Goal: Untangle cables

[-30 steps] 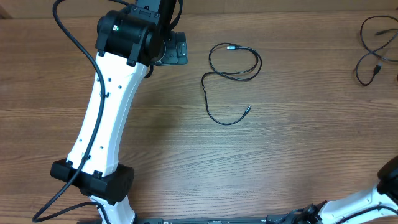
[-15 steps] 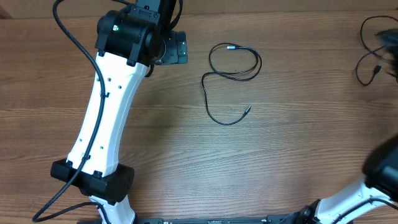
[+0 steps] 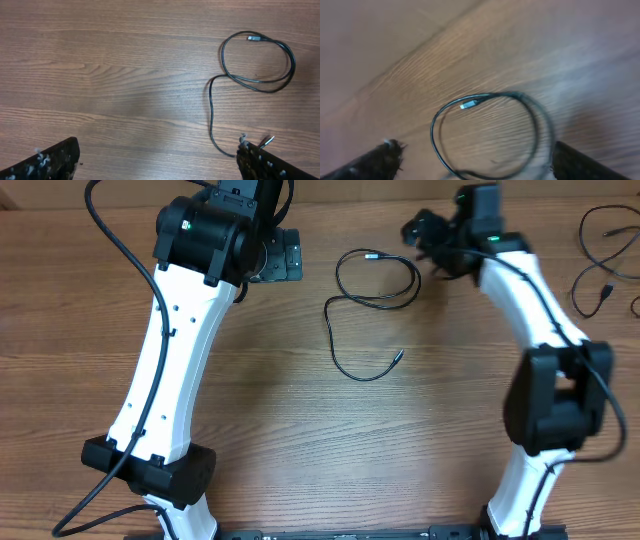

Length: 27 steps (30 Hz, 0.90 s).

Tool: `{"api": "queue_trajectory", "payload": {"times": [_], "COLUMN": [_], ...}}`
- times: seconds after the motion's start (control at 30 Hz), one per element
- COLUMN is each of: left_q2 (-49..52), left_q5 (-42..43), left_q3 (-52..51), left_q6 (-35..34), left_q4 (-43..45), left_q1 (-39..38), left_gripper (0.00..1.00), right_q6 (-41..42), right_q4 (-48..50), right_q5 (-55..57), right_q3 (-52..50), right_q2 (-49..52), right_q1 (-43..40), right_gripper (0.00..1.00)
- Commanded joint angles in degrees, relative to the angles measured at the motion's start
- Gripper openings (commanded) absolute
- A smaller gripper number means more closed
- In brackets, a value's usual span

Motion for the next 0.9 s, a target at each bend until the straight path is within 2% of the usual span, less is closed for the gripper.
{"api": "queue_trajectory", "payload": {"times": [0.0,0.07,0.13,0.3,0.5,0.73,0.87], "left_q2": [0.3,0.3,0.3,0.3,0.3,0.3,0.3], "left_q5": [0.1,0.1,0.1,0.2,0.2,0.3,0.3], "left_q3": [0.1,0.1,0.1,0.1,0.0,0.0,0.0], "left_q6": [-0.1,-0.1,-0.2,-0.2,-0.2,-0.2,-0.2], "left_q4": [-0.4,-0.8,-1.2,-3.0,-4.4,-4.8,-4.9], "left_q1": [0.0,0.0,0.0,0.0,0.0,0.0,0.0], "left_gripper": [1.0,1.0,1.0,1.0,1.0,1.0,1.0], "right_q6": [27.9,39.5,46.2,55.7,58.1,56.8,56.1], "right_q4": [1.3,3.3,4.9,4.8,4.2,-4.0,-7.3], "right_q5": [3.8,0.9,0.1,-1.6,1.0,6.9,6.3], "right_q3": [-0.3,-0.3,-0.3,-0.3,-0.3,-0.3,-0.3], "right_q2": [3.8,5.6,6.9,10.4,11.6,12.2,13.0], "right_q1": [1.0,2.3,3.7,7.5,10.6,11.9,12.0], "right_gripper": [0.87,0.93,0.96,0.97,0.95,0.93,0.93]}}
